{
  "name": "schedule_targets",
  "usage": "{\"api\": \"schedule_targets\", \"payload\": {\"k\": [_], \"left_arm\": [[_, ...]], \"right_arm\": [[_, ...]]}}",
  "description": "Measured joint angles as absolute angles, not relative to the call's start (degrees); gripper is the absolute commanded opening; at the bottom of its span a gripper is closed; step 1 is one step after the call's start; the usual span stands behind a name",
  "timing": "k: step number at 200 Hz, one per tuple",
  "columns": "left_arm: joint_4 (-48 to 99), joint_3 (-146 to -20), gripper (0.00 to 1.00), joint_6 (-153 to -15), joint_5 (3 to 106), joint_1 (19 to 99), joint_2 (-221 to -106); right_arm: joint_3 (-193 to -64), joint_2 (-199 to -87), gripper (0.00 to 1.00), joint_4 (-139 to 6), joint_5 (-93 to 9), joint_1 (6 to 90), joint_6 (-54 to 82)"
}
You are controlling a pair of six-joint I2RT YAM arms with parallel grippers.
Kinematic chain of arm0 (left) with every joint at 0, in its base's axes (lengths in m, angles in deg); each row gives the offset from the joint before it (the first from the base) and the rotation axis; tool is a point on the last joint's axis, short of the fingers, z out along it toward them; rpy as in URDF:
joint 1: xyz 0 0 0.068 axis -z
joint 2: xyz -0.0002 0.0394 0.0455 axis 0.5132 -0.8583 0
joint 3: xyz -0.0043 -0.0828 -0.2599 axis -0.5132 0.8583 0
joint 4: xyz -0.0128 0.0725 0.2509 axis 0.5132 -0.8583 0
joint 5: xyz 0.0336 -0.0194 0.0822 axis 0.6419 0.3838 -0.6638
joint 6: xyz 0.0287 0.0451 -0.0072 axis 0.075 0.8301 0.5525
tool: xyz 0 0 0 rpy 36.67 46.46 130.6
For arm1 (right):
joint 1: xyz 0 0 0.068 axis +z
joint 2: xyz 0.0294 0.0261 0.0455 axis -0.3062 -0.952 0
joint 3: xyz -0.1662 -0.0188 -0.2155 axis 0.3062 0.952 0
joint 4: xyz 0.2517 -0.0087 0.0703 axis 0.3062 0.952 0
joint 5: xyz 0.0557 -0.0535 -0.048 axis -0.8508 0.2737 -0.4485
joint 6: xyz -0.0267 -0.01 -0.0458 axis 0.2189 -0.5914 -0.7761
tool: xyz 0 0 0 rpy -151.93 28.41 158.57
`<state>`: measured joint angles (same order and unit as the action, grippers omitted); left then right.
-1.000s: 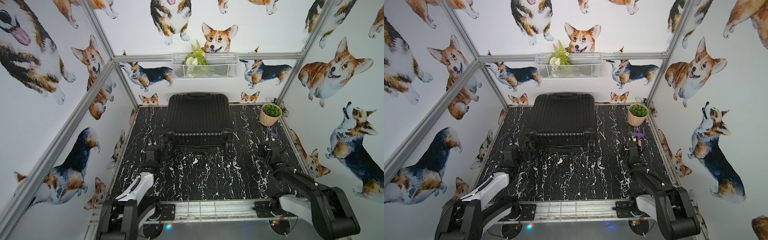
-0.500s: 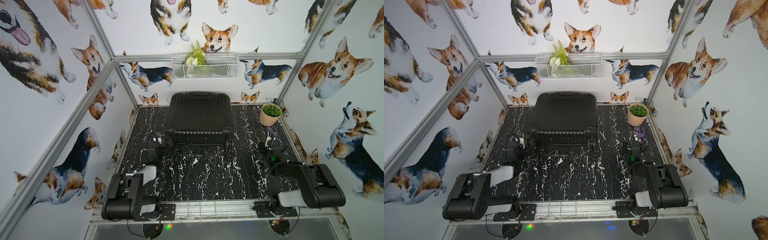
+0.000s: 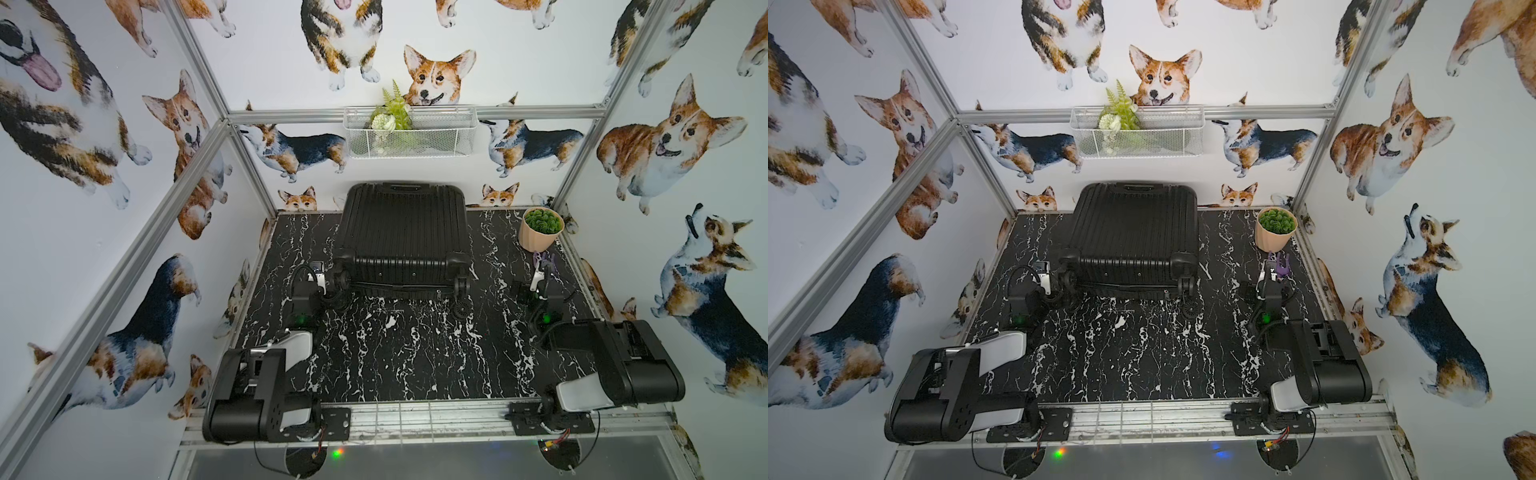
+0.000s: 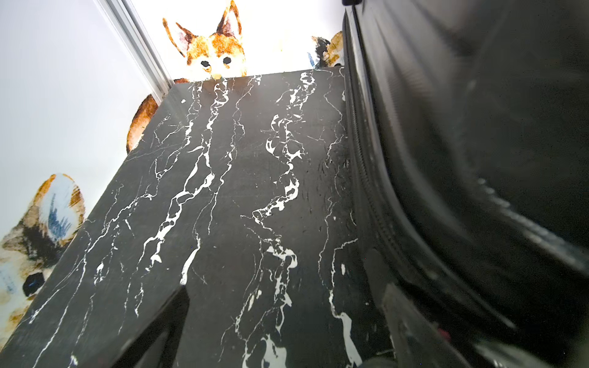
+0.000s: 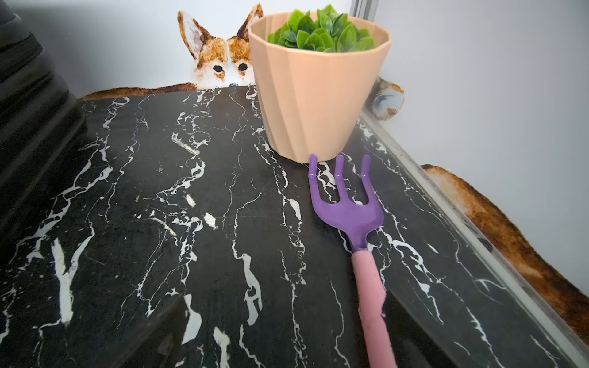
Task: Close the suitcase zippers
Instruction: Reset both arms
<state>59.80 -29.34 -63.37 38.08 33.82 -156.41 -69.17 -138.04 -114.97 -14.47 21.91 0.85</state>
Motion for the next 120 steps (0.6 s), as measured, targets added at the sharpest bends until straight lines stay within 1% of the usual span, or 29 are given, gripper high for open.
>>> {"api": "schedule_targets", "payload": {"k": [26,46,53,65,79,107,120], "left_arm": [[61.99,-29.21,1.00,-63.47,38.89,33.60,-158.14],[69.40,-27.94,1.00,-63.87,41.31,33.47,-163.60],[74.16,-26.79,1.00,-64.28,43.02,33.51,-167.51],[77.59,-25.93,1.00,-64.79,43.48,33.31,-168.76],[78.45,-26.24,1.00,-64.94,42.63,33.42,-168.74],[76.89,-29.15,1.00,-66.82,36.70,33.51,-169.39],[76.81,-29.56,1.00,-66.91,36.22,33.53,-169.44]], "right_arm": [[-69.17,-137.98,1.00,-114.93,-14.55,21.91,0.87],[-69.17,-137.98,1.00,-114.93,-14.55,21.91,0.87],[-69.19,-137.98,1.00,-114.93,-14.55,21.91,0.87],[-69.30,-138.02,1.00,-114.86,-14.55,21.91,0.85],[-69.30,-138.02,1.00,-114.80,-14.58,21.91,0.85],[-69.41,-138.04,1.00,-114.75,-14.58,21.91,0.85],[-69.43,-138.04,1.00,-114.75,-14.55,21.91,0.85]]}}
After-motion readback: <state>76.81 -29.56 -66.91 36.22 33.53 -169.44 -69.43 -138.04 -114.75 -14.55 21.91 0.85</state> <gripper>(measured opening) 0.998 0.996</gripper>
